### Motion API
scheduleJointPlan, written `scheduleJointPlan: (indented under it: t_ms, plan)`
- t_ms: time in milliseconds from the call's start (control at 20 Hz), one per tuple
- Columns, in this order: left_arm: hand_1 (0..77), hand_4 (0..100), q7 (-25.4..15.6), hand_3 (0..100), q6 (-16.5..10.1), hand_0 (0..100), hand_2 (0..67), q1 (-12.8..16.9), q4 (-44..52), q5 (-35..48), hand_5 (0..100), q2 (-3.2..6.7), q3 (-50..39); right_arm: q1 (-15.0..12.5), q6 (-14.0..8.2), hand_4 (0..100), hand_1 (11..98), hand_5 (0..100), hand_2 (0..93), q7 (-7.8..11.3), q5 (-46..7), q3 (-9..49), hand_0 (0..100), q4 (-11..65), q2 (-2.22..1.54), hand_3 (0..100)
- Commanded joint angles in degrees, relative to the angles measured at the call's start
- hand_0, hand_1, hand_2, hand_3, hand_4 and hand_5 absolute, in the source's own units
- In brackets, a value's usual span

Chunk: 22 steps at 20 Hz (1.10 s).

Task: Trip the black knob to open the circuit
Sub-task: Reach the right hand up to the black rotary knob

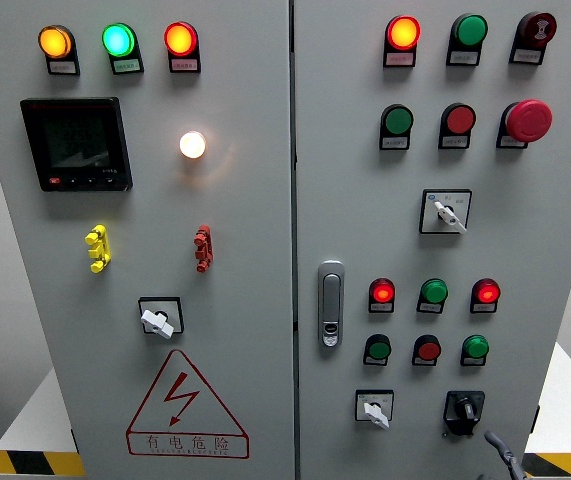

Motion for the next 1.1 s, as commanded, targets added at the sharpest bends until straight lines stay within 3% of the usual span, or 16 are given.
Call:
scheduleJointPlan:
  t_ms: [0, 250, 1050]
  plan:
    - [0.0, 10, 0.01, 26, 0.0, 0, 19.5, 0.02, 0.0, 0.0, 9, 0.0, 0.0, 1.03, 0.0, 100, 63.3, 100, 0.0, -0.01, 0.11, -0.02, 100, -1.0, 0.0, 96]
    - [0.0, 10, 0.01, 26, 0.0, 0, 19.4, 0.02, 0.0, 0.0, 9, 0.0, 0.0, 3.05, 0.0, 99, 62.8, 100, 0.0, -0.1, 0.19, 0.07, 100, -2.68, 0.0, 97]
    - [0.0, 10, 0.01, 26, 0.0, 0, 19.5, 0.02, 0.0, 0.0, 9, 0.0, 0.0, 3.32, -0.18, 100, 61.2, 100, 0.0, -0.8, 1.16, -1.95, 100, -2.5, 0.0, 97]
